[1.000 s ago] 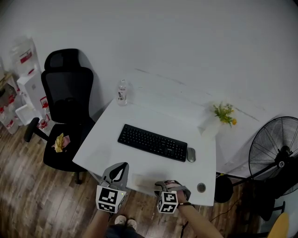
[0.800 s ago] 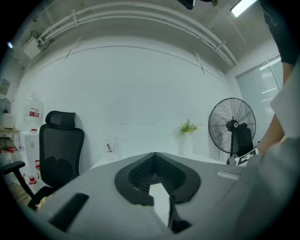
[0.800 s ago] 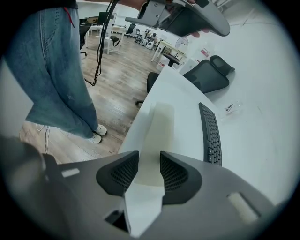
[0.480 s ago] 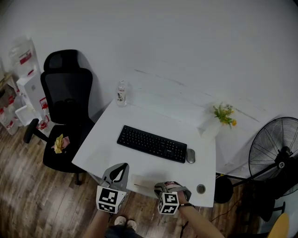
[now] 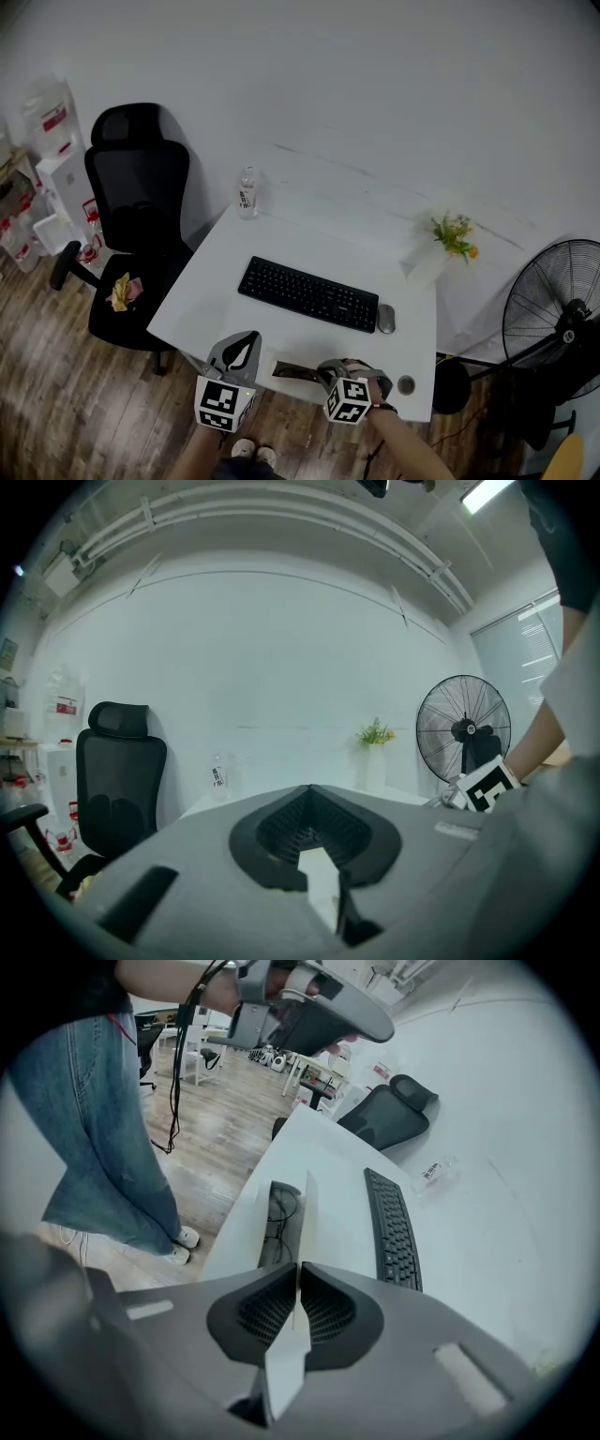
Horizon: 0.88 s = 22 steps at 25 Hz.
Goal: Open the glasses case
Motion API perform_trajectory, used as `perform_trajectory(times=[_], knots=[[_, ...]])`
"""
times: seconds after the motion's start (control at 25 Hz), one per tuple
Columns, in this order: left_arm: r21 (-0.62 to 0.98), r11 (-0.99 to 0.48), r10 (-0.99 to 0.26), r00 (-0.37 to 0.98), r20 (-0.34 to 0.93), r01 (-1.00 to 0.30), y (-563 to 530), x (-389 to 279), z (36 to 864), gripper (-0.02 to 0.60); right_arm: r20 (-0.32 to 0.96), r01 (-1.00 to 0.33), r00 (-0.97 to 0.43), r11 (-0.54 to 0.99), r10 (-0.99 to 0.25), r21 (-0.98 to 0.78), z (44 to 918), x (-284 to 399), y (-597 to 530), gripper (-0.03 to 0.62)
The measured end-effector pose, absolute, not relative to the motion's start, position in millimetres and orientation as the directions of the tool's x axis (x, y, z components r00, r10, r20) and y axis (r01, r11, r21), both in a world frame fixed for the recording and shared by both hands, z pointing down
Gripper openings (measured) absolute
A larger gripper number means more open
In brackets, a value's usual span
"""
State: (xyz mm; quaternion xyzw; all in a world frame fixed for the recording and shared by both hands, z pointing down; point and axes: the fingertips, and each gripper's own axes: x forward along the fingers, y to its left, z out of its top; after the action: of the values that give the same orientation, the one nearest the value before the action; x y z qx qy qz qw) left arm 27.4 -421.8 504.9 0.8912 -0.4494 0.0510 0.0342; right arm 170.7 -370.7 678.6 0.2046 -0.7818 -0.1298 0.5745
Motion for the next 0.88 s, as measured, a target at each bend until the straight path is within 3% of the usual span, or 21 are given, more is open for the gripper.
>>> perform_trajectory(times=[0.88], knots=[[-0.013,-0.54,-0.834,0.533,0.142,-0.842,-420.1,-6.2,504.4,0.008,0.856,-0.228,-0.226,0.88,-0.464,0.417,688.5,187.7,-435.6,0.032]])
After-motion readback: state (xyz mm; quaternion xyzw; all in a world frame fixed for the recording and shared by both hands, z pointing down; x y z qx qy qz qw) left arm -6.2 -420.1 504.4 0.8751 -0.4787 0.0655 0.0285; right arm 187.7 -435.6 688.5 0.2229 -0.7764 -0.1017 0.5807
